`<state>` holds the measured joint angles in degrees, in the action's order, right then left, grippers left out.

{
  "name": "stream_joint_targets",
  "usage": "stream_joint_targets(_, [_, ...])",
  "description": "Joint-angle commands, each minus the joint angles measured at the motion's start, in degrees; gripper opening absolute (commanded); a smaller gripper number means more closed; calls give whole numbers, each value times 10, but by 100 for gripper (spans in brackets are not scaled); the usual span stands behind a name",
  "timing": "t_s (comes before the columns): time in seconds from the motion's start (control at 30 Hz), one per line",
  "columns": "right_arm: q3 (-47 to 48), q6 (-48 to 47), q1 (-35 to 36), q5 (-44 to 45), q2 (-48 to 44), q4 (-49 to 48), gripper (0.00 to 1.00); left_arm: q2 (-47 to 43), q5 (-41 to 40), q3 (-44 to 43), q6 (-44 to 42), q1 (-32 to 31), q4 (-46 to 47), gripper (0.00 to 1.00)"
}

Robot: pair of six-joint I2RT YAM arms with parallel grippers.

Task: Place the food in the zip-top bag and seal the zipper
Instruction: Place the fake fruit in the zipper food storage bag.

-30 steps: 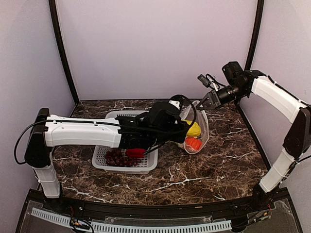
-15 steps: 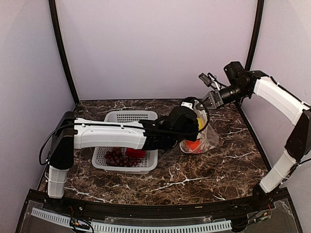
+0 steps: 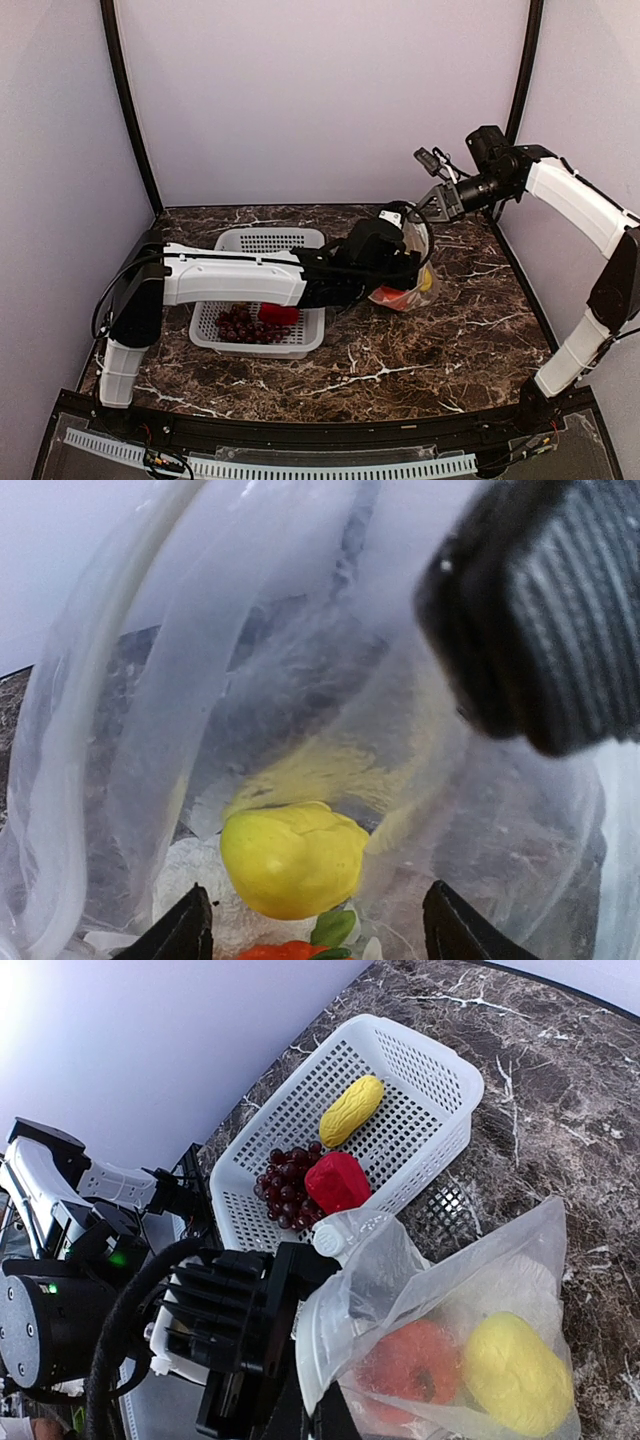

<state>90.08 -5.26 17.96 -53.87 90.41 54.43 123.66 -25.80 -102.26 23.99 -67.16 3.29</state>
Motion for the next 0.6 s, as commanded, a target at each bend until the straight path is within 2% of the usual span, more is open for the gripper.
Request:
stream_joint_targets(0.0, [3, 2, -13, -23, -8, -21, 0, -61, 52, 21, -16, 1, 27, 73])
stream_joint_targets(0.13, [-7, -1, -21, -13, -6, -29, 0, -102, 86, 60, -26, 0, 57, 74])
stream_joint_targets(0.3, [-2, -10, -39, 12, 9, -31, 0, -179, 128, 112, -81, -7, 74, 75])
stream_joint_targets(0.43, [61, -10, -80, 21, 32, -26, 0, -237, 104, 159, -103, -10, 15, 76])
stream_joint_targets(0.57, [105, -3, -95, 72, 32, -45, 0, -295, 48, 248, -111, -10, -26, 79])
